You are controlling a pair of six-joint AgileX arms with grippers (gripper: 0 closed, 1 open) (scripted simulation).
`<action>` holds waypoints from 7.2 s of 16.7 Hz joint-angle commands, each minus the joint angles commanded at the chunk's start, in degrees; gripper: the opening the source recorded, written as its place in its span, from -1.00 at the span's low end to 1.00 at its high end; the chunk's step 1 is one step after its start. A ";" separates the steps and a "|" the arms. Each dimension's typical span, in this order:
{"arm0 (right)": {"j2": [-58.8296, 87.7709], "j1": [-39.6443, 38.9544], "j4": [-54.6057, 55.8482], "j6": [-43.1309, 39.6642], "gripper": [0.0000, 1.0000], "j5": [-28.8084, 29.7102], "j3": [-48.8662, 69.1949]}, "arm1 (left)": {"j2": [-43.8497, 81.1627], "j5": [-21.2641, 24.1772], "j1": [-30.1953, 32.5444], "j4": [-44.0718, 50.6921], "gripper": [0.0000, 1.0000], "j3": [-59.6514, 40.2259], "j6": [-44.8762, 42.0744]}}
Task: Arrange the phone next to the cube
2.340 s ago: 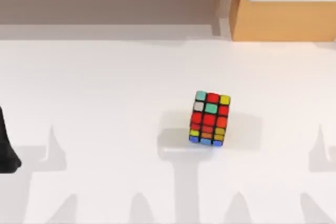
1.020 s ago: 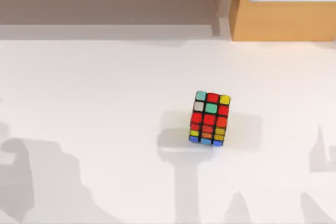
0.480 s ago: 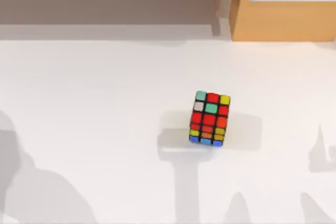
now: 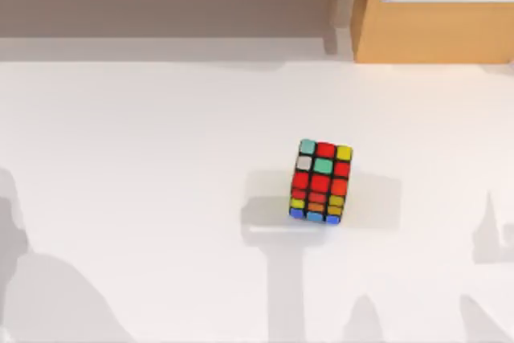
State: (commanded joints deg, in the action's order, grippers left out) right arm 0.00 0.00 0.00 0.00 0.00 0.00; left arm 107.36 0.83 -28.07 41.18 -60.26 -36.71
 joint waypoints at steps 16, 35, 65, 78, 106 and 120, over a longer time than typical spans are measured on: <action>0.00 0.00 0.00 0.00 1.00 0.00 0.00 | 1.01 0.01 -0.03 -1.51 -0.66 0.76 -0.05; 0.00 0.00 0.00 0.00 1.00 0.00 0.00 | -2.59 0.66 0.11 4.06 -1.00 -1.73 0.29; 0.00 0.00 0.00 0.00 1.00 0.00 0.00 | 9.84 -1.06 52.01 20.46 -1.00 -31.57 57.95; 0.00 0.00 0.00 0.00 1.00 0.00 0.00 | 13.10 -1.11 59.42 22.62 -1.00 -34.87 66.55; 0.00 0.00 0.00 0.00 1.00 0.00 0.00 | 7.64 -10.90 65.53 16.09 -1.00 -38.95 68.46; 0.00 0.00 0.00 0.00 1.00 0.00 0.00 | 10.36 -1.90 60.67 13.35 -1.00 -33.55 67.21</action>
State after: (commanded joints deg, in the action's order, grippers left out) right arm 0.00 0.00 0.00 0.00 0.00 0.00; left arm 117.72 -1.07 32.60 54.54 -93.81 30.50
